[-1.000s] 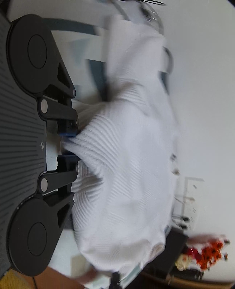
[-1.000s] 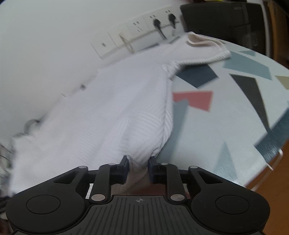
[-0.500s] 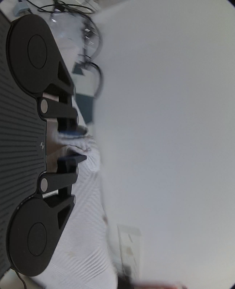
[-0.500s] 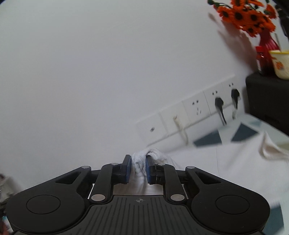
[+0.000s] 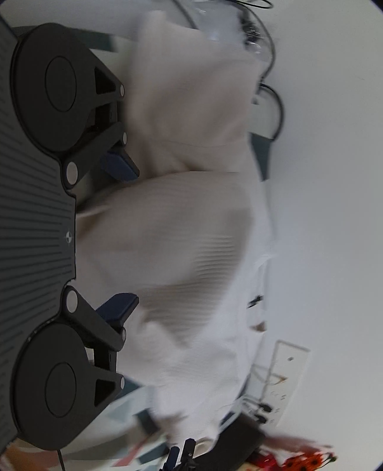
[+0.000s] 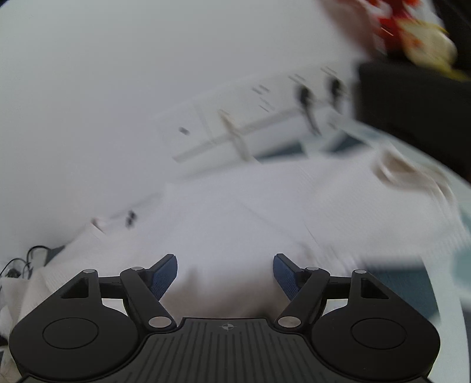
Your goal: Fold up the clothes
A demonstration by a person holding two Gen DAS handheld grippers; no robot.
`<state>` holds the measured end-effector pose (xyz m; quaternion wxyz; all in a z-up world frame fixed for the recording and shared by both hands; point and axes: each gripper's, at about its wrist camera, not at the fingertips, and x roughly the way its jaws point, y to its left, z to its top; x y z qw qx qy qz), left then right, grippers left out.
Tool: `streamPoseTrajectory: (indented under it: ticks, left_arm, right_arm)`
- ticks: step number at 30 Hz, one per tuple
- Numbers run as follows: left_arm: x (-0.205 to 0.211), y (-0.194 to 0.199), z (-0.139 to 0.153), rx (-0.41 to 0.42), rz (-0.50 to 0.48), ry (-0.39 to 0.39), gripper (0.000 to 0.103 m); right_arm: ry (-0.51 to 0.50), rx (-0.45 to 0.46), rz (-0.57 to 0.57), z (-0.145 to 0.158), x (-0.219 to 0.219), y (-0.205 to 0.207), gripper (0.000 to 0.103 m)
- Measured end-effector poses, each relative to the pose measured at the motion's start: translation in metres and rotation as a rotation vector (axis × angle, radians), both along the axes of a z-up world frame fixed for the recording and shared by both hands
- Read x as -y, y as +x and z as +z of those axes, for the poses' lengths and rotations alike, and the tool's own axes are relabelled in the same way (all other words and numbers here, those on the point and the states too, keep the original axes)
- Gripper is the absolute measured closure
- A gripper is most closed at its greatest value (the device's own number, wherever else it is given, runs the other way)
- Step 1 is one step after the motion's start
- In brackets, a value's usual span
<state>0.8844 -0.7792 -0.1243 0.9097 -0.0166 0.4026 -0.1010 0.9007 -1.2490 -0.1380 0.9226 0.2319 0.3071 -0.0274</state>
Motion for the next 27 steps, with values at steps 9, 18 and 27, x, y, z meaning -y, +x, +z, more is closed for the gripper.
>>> streamPoseTrajectory:
  ticks: [9,18,27]
  left_arm:
    - [0.013,0.006,-0.029,0.004,0.104,0.176,0.017]
    - [0.026,0.006,-0.046,-0.034,0.105,0.206,0.015]
    - [0.033,-0.004,-0.047,-0.036,0.158,0.077,0.027]
  right_arm:
    - [-0.036,-0.098,-0.083,-0.036,-0.003,0.001,0.032]
    - [-0.388,-0.067,-0.036,-0.021,-0.024,0.018,0.046]
    - [-0.222,-0.056,0.045,-0.034,-0.018,0.007,0.058]
